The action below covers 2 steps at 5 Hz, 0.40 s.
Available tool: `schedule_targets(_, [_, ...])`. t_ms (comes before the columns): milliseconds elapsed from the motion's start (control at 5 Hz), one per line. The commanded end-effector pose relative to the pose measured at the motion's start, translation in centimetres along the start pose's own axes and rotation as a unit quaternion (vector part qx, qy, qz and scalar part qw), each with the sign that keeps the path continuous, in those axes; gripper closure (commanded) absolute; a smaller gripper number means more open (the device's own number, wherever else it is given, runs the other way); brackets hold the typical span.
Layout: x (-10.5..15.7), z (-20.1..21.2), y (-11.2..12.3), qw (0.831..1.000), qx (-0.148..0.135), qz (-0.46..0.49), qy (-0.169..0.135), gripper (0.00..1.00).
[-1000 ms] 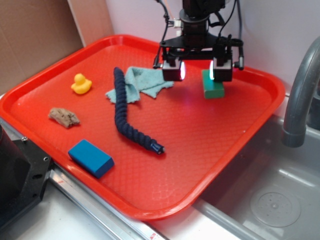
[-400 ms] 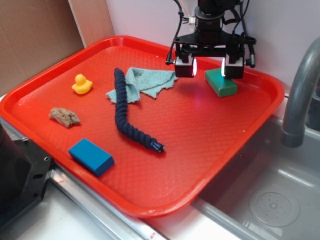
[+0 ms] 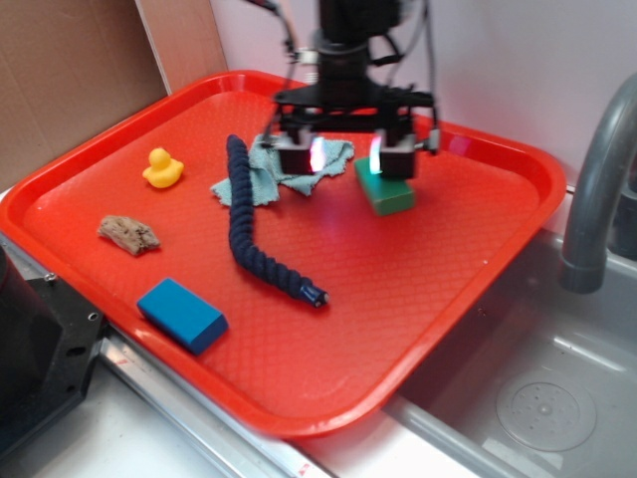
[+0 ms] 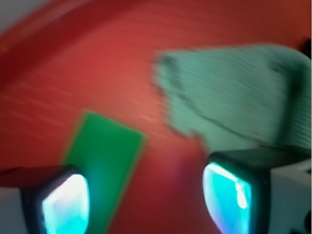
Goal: Grab the green block.
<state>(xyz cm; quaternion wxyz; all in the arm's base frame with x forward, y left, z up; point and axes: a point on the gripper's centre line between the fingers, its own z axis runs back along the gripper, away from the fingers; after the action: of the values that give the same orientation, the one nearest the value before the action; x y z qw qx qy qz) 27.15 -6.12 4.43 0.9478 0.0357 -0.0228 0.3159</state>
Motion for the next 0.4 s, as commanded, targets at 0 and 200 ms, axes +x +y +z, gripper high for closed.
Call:
schedule_targets(0, [1.7, 4.1, -0.8, 0.997, -0.073, 0.015, -0.037, 0.0])
schedule_targets(200, [1.7, 3.5, -2.0, 0.995, -0.081, 0.028, -0.044, 0.0])
